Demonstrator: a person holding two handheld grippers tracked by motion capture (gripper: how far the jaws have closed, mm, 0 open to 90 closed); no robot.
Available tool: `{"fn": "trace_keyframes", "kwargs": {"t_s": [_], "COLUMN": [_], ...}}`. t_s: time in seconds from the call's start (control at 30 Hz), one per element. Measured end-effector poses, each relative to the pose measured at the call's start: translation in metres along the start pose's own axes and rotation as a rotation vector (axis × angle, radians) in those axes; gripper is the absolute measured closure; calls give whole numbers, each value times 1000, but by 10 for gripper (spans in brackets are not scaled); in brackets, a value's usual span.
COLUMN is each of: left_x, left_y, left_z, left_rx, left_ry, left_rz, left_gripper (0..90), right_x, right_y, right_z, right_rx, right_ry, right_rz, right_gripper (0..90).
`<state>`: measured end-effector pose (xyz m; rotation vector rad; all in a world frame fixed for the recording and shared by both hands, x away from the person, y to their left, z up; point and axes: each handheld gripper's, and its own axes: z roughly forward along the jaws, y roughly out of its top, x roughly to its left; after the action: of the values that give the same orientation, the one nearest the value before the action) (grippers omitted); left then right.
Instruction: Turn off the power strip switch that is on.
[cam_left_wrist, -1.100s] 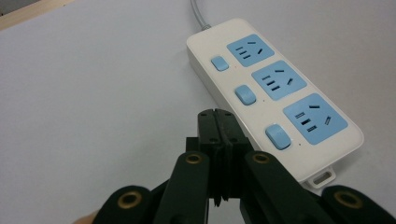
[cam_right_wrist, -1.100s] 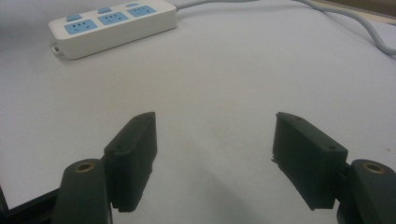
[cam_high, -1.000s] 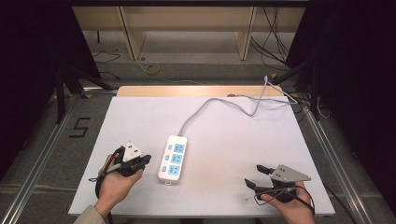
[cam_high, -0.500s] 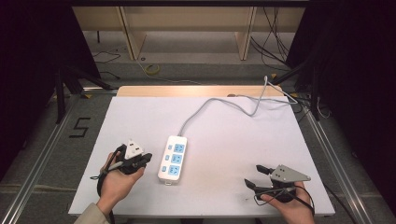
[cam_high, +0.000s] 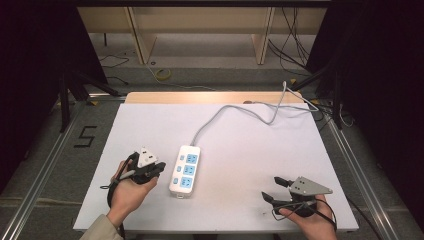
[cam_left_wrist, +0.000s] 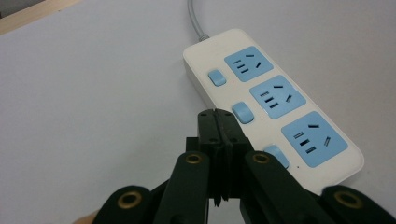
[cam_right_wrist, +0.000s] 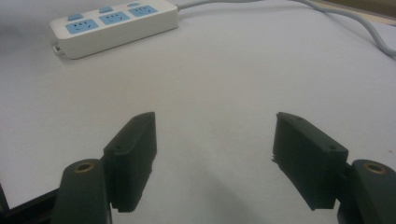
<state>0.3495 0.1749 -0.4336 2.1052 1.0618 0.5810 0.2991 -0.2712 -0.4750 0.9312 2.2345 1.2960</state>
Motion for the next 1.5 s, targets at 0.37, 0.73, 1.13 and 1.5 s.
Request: {"fn": "trace_keyframes", "kwargs": {"t_s": [0.37,0.73,1.13,1.5], "left_x": [-2,-4,-6,-7], "left_y": [5,10,15,18], "left_z": [5,9,15,20], "left_rx": [6,13,29,33], "left_ry": [-4,-10,-16,-16], "left_rz": [5,11,18,15], "left_gripper": [895,895,895,894], "right_x": [0,0,0,0], "right_y": [0,0,0,0], "right_z": [0,0,0,0], "right_rx": [2,2,2,4], "right_ry": [1,2,2,3], "right_rz": [0,-1,-1,-3], "right_gripper": [314,313,313,313]}}
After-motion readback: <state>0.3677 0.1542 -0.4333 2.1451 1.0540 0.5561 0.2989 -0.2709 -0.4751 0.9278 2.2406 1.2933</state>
